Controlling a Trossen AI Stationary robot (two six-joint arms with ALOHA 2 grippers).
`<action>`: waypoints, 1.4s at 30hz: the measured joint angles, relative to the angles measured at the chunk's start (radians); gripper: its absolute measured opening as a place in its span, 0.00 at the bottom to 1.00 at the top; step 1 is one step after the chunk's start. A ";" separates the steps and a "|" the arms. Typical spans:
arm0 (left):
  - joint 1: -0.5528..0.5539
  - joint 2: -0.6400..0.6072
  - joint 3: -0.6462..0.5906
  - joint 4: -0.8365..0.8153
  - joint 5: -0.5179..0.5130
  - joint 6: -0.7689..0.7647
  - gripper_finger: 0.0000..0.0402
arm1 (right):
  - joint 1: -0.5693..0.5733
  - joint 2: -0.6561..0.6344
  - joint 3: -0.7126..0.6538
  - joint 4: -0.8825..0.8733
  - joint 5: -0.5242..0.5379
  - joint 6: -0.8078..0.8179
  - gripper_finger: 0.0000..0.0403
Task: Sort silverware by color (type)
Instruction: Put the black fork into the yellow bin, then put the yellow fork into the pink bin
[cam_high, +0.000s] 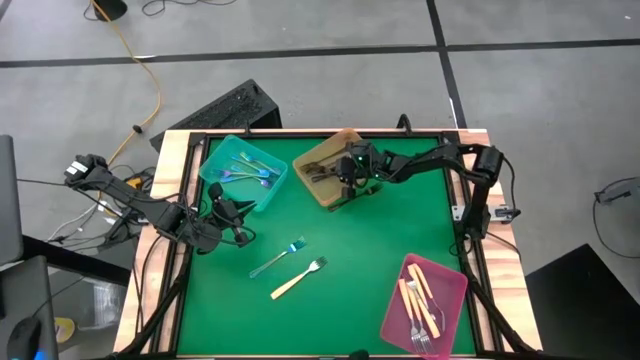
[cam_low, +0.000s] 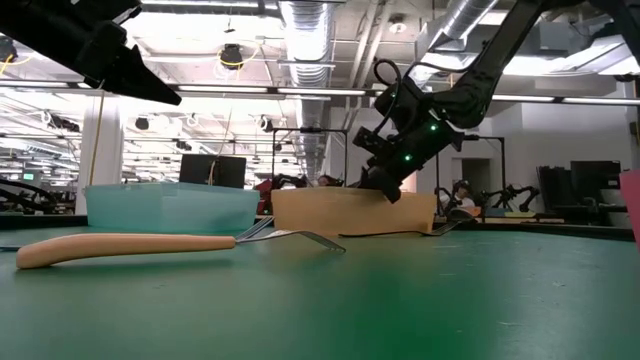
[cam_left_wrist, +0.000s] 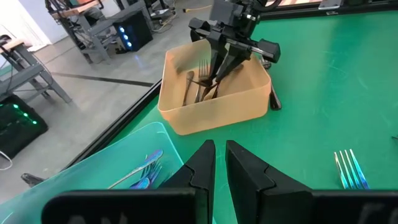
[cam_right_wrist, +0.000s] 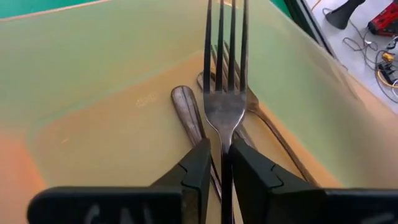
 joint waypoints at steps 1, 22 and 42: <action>0.000 0.000 0.000 0.000 0.000 0.001 0.06 | 0.000 0.001 0.000 0.006 0.000 0.000 0.22; 0.000 0.000 0.000 0.001 0.002 0.000 0.06 | 0.007 -0.024 0.228 -0.208 -0.005 0.083 0.39; 0.000 0.000 0.000 0.001 0.011 -0.015 0.06 | 0.213 -0.091 0.609 -1.357 0.002 0.117 0.38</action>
